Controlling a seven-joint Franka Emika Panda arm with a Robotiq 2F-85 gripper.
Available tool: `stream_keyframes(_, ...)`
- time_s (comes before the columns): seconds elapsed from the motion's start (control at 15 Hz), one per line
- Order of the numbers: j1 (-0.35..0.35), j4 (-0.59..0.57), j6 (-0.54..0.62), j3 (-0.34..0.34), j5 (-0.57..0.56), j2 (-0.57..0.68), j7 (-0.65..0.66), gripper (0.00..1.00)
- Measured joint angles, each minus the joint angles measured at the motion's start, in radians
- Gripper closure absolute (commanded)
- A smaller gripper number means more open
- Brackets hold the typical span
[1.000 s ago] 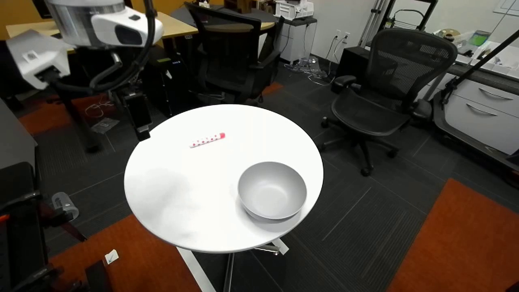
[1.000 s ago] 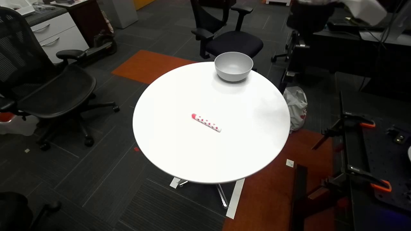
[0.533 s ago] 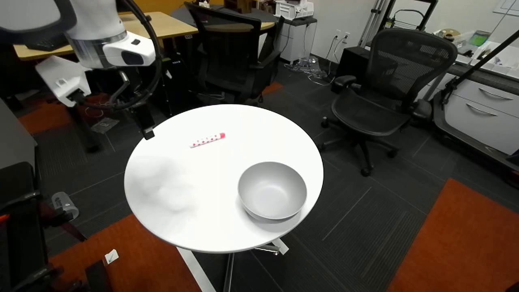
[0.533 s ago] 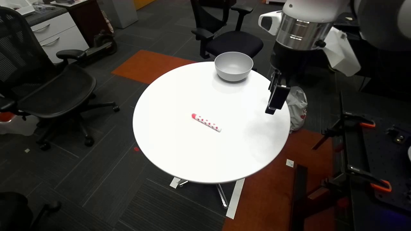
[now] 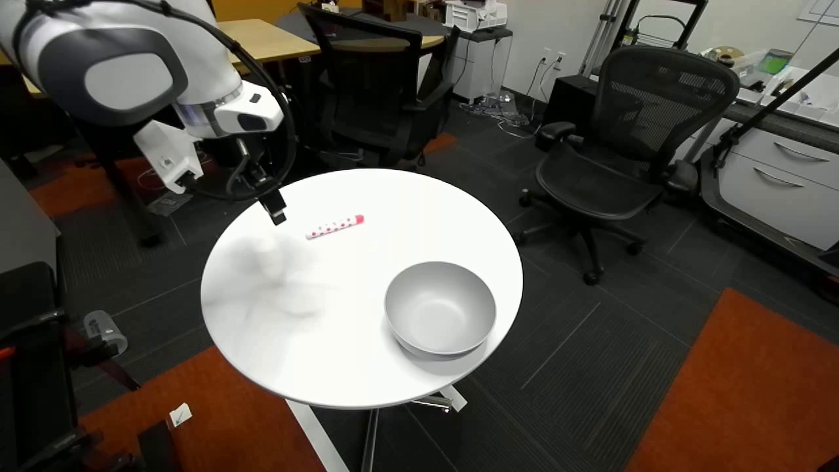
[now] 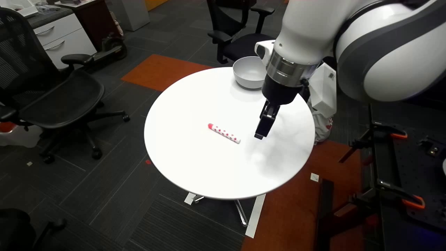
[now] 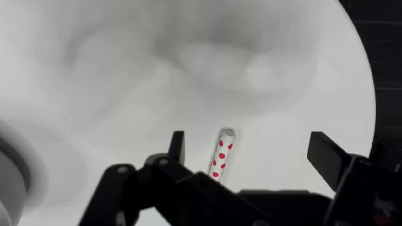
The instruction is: Put the marker in the grey bowl
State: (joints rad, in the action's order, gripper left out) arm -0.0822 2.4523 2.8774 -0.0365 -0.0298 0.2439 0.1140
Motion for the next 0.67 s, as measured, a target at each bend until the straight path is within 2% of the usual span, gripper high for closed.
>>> stream_keyframes(0.27, -0.093, -0.101, 0.041, 0.075, -0.067, 0.124, 0.13, 0.0)
stream_keyframes(0.67, -0.238, -0.263, 0.042, 0.211, -0.084, 0.27, 0.244, 0.0)
